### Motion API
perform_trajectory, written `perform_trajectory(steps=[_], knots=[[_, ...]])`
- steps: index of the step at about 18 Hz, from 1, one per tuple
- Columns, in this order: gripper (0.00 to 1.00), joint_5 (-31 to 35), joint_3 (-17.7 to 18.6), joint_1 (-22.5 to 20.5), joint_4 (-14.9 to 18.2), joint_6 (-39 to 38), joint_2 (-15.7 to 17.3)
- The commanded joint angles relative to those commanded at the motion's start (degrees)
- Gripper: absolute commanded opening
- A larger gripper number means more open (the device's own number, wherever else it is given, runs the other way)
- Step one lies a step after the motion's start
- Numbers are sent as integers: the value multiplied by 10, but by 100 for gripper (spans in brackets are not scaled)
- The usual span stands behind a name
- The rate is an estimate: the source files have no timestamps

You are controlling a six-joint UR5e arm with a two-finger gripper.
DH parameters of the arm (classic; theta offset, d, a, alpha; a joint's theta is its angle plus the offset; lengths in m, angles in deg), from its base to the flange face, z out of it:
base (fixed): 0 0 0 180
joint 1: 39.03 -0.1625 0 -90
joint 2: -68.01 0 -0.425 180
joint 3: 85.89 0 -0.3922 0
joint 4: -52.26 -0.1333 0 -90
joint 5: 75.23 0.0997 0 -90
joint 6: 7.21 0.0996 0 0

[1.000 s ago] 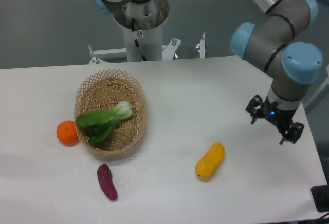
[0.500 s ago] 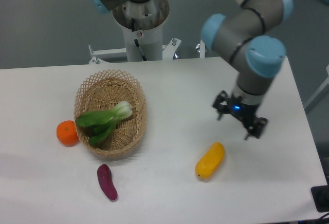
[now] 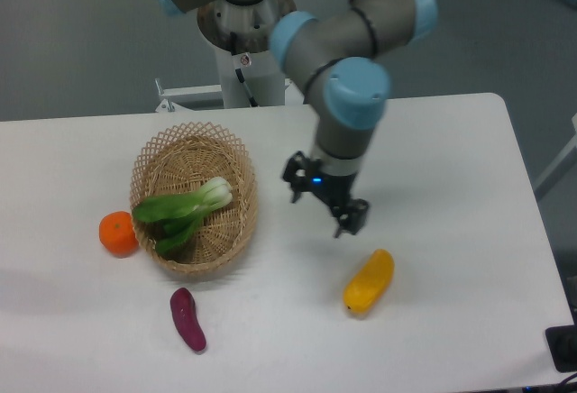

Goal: Pick up the green vegetable from the basket
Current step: 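Move the gripper over the wicker basket toward the green bok choy, then lower the gripper into the basket and close it on the bok choy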

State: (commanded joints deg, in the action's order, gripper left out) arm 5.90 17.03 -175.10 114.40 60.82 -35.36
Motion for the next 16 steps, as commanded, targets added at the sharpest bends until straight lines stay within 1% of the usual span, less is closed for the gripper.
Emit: perform_trajectory(steps=[3,5,6,8,11,13,16], knots=[[100,4,23,37,2,-19,10],[100,4,40,68,-2,-56,13],[100,3,43,83,-3,-73,14],[100,5,48,107,-2,-82,14],[100,5,62,122,-4,-83,13],[100,5,70,123,-6,-83,7],[100,6,73,126,-12,-84,-4]])
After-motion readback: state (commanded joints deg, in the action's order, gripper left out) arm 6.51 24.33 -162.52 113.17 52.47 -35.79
